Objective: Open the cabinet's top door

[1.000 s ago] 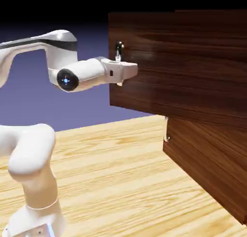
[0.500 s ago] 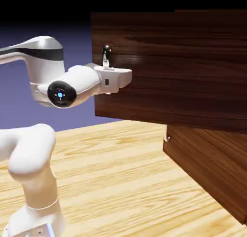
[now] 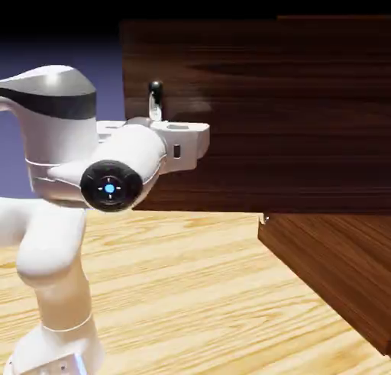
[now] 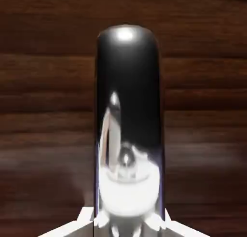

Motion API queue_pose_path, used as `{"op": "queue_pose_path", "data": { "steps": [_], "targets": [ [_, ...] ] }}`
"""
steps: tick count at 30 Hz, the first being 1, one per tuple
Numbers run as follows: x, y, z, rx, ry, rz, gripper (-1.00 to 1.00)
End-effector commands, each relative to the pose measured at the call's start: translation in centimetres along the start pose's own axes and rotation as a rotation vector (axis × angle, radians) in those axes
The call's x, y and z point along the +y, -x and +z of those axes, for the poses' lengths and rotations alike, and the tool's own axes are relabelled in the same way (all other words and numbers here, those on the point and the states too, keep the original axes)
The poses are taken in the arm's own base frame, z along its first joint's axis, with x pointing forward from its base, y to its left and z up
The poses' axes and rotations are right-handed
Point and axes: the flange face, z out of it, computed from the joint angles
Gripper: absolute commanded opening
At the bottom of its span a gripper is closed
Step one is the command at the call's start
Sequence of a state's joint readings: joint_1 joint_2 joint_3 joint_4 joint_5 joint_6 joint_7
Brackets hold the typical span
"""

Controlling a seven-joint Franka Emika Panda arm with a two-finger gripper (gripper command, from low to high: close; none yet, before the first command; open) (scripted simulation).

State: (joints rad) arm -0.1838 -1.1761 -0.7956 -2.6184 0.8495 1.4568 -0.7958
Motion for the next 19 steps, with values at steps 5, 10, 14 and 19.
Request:
{"op": "queue_pose_path", "data": {
  "steps": [5,10,14,19],
  "targets": [
    [1.3,-1.3,-5.4,-0.074,-0.074,0.000,-1.00],
    [2.8,-2.8,-10.0,-0.142,-0.142,0.000,-1.00],
    [4.1,-4.1,-13.2,-0.191,-0.191,0.000,-1.00],
    [5.8,-5.8,-16.8,-0.248,-0.248,0.000,-1.00]
  ]
}}
